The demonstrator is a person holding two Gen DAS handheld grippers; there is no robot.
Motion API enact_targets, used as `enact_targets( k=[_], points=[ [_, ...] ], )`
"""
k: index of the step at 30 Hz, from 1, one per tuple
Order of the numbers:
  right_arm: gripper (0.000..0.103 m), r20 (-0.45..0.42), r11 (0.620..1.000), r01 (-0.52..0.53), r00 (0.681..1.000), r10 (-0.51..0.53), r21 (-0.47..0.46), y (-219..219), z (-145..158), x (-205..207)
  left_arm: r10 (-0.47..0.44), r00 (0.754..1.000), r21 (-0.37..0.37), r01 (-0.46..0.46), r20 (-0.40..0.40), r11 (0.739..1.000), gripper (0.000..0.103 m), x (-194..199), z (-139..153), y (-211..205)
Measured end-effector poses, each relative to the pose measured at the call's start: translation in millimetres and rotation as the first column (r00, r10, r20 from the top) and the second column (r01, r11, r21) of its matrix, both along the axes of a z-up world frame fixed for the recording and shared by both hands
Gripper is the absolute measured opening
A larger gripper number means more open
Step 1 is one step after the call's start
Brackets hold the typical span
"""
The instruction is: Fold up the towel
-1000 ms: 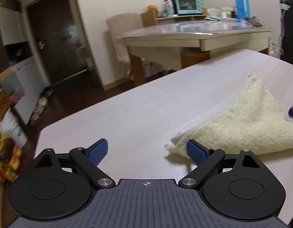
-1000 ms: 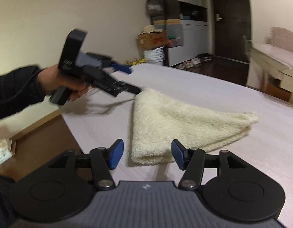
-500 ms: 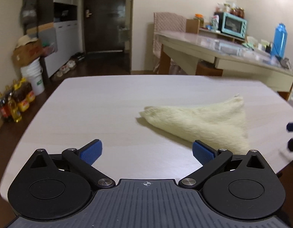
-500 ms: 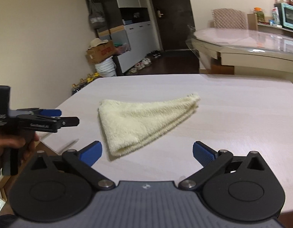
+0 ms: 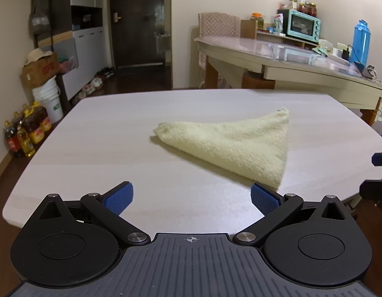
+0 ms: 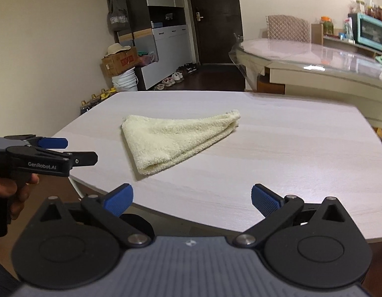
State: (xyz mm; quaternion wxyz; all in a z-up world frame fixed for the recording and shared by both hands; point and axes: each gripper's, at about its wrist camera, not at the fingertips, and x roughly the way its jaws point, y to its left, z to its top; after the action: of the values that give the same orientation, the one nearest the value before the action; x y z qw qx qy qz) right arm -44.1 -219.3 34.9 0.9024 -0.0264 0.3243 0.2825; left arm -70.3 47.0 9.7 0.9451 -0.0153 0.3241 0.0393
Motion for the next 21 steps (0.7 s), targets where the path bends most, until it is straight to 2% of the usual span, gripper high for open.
enact_targets(
  k=[3, 14, 21],
  points=[
    [0.103, -0.016, 1.0, 0.006, 1.0, -0.007, -0.017, 5.1, 0.7, 5.2, 0.01, 1.0, -0.018, -0.01, -0.01, 1.0, 0.103, -0.9, 0.2, 0.2],
    [0.103, -0.018, 1.0, 0.007, 1.0, -0.008, -0.023, 15.5, 2.1, 8.2, 0.027, 1.0, 0.006, -0.027, 0.01, 1.0, 0.103, -8.4, 19.5, -6.2],
    [0.103, -0.019, 1.0, 0.006, 1.0, -0.007, -0.03, 18.0, -0.7, 8.6, 0.047, 0.999, 0.014, -0.047, 0.011, 0.999, 0.103, -9.6, 20.6, -8.6]
  ],
)
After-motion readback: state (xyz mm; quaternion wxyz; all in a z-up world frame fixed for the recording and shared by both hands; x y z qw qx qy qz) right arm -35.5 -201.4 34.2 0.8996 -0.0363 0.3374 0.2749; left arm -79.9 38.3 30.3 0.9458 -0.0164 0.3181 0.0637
